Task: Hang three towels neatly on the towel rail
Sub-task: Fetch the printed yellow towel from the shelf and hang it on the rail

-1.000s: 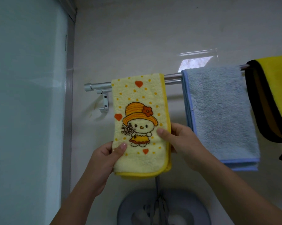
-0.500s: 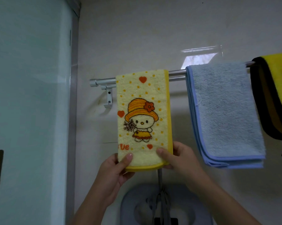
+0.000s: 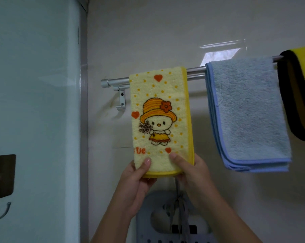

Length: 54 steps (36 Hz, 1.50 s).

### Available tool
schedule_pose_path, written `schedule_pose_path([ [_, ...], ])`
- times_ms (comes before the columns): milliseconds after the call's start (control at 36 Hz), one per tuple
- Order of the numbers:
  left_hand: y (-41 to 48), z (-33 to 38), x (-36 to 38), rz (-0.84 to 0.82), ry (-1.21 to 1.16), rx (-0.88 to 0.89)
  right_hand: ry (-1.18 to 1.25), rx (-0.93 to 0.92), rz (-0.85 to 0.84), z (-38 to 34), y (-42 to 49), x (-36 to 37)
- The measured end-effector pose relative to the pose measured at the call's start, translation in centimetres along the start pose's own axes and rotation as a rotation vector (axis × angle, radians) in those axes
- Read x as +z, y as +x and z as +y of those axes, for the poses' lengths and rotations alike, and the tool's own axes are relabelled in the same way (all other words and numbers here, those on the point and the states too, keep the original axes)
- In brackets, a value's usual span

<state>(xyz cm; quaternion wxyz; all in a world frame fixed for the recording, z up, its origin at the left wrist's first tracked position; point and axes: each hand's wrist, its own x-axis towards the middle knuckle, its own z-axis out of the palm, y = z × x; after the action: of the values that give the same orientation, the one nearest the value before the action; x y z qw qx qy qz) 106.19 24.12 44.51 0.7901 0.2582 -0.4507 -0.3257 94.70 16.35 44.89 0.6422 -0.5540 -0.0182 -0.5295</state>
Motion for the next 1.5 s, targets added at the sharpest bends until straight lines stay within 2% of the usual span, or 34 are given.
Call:
schedule_pose_path([
  [111,-0.1,-0.6,0.3,0.050,-0.043,0.112,0.100,0.006,-0.038,0.7,0.1,0.2],
  [306,-0.7,-1.2,0.0,0.061,-0.037,0.201,0.188,-0.023,-0.060,1.7,-0.1,0.1],
  [639,-1.1,-0.4,-0.2,0.055,0.100,0.195,0.072,-0.021,-0.005,1.6,-0.3,0.1],
  [722,-1.1,0.4,-0.2,0.098,0.293,0.172,-0.068,-0.015,0.036,0.5,-0.5,0.0],
  [806,-0.5,1.9,0.2,0.229,0.451,0.267,-0.258,-0.033,0.109,-1.4,-0.3,0.0],
  [917,0.6,4.4,1.9,0.357,0.568,0.495,-0.352,-0.097,0.174,-3.5,0.2,0.4],
  [1056,2.0,6.6,5.2,0.487,0.955,0.866,-0.484,-0.184,0.170,-5.6,1.3,1.0],
  [1139,2.9,7.4,7.6,0.423,1.218,1.036,-0.537,-0.225,0.117,-6.8,2.4,1.7],
  [1306,6.0,7.9,11.6,0.149,1.727,1.077,-0.617,-0.307,0.074,-9.1,5.6,2.9],
  [1417,8.2,8.4,12.6,0.158,1.968,1.054,-0.633,-0.350,0.059,-10.4,6.9,3.2],
  [1500,9.0,8.7,12.6,0.169,2.024,1.001,-0.635,-0.373,0.074,-10.7,7.5,3.6],
])
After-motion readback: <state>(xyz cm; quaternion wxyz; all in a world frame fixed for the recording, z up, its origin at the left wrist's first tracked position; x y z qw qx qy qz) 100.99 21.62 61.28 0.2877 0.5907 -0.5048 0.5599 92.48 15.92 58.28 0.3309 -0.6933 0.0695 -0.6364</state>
